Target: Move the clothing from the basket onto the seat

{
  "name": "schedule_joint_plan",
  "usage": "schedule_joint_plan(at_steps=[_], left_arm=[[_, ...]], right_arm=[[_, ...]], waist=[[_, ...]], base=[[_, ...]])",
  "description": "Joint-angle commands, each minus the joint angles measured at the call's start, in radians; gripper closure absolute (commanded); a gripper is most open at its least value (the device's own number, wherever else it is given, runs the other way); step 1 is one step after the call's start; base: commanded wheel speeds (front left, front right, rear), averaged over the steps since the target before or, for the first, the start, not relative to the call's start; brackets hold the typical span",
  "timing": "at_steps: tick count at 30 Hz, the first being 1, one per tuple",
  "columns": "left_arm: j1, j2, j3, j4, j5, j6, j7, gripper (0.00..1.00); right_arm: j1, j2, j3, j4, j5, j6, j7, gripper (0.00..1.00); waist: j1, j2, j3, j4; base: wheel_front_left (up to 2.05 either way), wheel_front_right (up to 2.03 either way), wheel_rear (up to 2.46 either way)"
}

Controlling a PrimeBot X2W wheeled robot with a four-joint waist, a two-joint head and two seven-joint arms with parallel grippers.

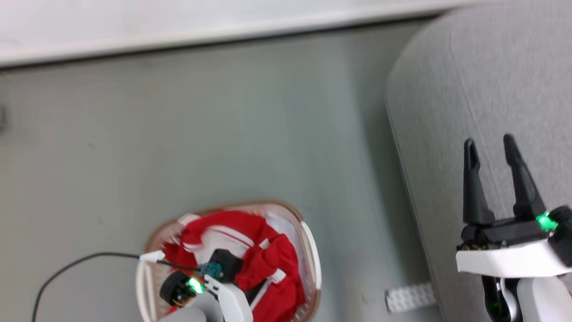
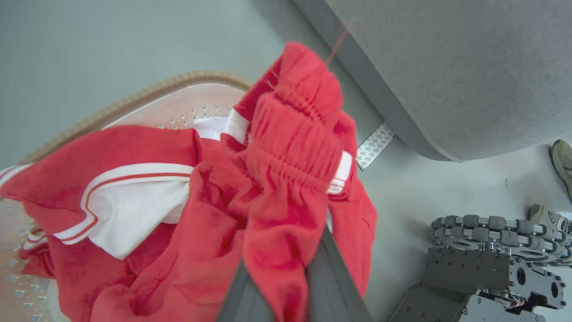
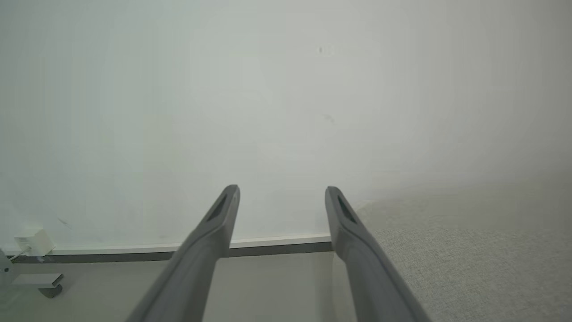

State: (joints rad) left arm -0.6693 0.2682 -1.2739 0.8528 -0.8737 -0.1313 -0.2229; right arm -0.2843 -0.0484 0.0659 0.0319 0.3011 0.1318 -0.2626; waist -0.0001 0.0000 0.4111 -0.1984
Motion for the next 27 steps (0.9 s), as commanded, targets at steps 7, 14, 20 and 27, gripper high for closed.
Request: schedule_joint_plan(at_steps=[7,14,20,27], left_arm=[[0.064,0.007,0.057,-0.079,-0.005,0.015,-0.042,1.0],[0.101,0.065,0.157,-0.28,0.079,0.101,-0.041,1.0],[0.138,0.113,0.262,-0.489,0.115,0.162,-0.042,1.0],[0.146,0.137,0.358,-0.672,0.134,0.201,-0.042,1.0]], right_arm=[[0.063,-0.004,-0.002,0.028,-0.016,-0.002,-0.003,0.0],[0.099,-0.004,0.018,0.043,-0.017,-0.002,-0.003,0.0],[0.131,-0.003,0.034,0.05,-0.008,-0.002,-0.003,0.0],[0.158,-0.003,0.063,0.053,-0.004,-0.002,-0.002,0.0]], waist=[[0.0001,0.0,-0.233,0.133],[0.0001,0.0,-0.315,0.178],[0.0001,0.0,-0.363,0.195],[0.0001,0.0,-0.402,0.203]], base=[[0.0,0.0,0.0],[0.0,0.0,0.0],[0.0,0.0,0.0],[0.0,0.0,0.0]])
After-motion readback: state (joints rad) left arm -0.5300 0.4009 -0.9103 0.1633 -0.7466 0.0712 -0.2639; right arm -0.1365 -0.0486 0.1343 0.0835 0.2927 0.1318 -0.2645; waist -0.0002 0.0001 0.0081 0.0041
